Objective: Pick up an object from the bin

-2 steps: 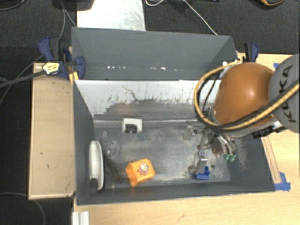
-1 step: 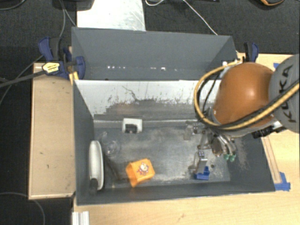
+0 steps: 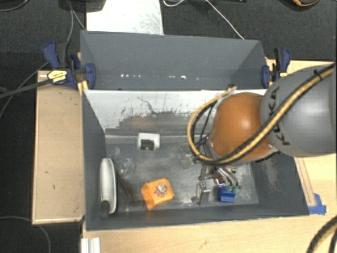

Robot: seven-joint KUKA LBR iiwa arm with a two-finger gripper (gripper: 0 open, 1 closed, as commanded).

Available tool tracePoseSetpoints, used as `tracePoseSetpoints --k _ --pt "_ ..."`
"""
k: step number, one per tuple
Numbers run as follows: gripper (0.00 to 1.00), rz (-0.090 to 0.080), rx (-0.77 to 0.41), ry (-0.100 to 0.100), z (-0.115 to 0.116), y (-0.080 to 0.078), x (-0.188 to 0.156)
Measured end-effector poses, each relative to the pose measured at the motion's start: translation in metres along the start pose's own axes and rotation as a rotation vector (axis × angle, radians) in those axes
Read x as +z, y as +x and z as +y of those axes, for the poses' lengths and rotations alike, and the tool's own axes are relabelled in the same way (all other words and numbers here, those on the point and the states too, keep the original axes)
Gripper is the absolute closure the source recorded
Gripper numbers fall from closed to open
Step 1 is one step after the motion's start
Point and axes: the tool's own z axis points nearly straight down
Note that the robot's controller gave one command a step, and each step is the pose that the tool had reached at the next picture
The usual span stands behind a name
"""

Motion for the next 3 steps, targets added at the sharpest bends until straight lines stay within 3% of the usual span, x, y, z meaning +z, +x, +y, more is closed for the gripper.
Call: tracePoseSetpoints --k 1,2,3 --pt "0.00 0.001 -0.066 -0.002 0.048 -0.012 -0.008" --pt "0.00 0.002 0.048 0.000 0.076 -0.019 0.020" --pt "0.00 0.002 -0.178 0.002 0.107 -0.024 0.056"
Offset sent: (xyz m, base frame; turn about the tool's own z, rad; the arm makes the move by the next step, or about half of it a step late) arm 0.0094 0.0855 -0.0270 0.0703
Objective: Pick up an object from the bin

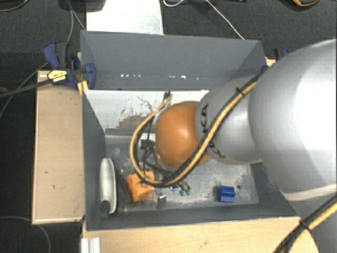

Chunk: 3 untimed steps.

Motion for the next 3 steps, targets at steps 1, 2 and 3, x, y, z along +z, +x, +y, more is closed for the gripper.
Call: tracePoseSetpoints --k 1,2,3 --pt "0.00 -0.004 0.163 -0.003 0.004 -0.014 0.008" --pt "1.00 -0.005 0.318 -0.001 0.028 -0.063 0.006" --pt "1.00 -0.004 0.317 0.000 0.027 -0.063 0.007"
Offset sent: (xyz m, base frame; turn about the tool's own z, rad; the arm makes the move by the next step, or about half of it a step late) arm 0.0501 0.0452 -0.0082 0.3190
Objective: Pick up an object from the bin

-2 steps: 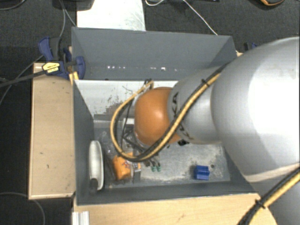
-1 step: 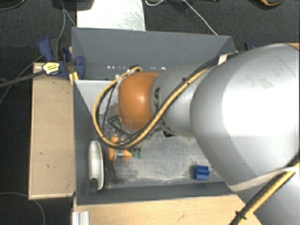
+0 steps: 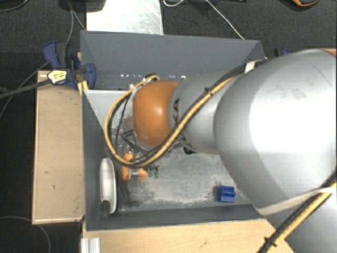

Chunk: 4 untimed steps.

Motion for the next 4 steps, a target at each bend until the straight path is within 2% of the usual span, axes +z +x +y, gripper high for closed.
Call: tracePoseSetpoints --k 1,2,3,4 --pt "1.00 0.003 0.008 0.000 -0.006 -0.006 -0.089" --pt "1.00 -0.005 0.079 -0.001 -0.018 -0.026 -0.116" --pt "1.00 0.002 0.078 0.002 -0.016 -0.022 -0.120" --pt "1.00 -0.012 -0.180 -0.002 -0.012 -0.029 -0.086"
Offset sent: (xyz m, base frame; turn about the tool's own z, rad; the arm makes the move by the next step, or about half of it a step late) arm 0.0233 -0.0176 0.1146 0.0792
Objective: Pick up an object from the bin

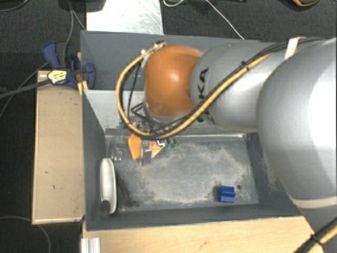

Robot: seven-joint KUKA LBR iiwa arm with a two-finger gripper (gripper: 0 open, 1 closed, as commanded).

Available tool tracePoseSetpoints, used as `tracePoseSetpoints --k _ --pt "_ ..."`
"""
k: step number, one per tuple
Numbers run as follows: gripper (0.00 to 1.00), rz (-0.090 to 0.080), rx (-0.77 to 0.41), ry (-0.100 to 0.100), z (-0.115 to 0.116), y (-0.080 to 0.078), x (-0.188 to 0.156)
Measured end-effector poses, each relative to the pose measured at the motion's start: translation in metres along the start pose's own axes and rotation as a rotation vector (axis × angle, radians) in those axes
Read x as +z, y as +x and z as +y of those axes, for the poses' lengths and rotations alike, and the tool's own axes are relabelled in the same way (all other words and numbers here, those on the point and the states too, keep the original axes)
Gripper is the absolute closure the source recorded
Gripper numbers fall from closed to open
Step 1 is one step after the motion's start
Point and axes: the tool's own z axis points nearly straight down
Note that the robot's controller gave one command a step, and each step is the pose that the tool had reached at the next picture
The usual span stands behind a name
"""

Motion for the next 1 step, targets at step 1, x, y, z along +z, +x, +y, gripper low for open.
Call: tracePoseSetpoints --k 1 --pt "1.00 0.000 -0.094 0.001 -0.0308 -0.0086 -0.1948"
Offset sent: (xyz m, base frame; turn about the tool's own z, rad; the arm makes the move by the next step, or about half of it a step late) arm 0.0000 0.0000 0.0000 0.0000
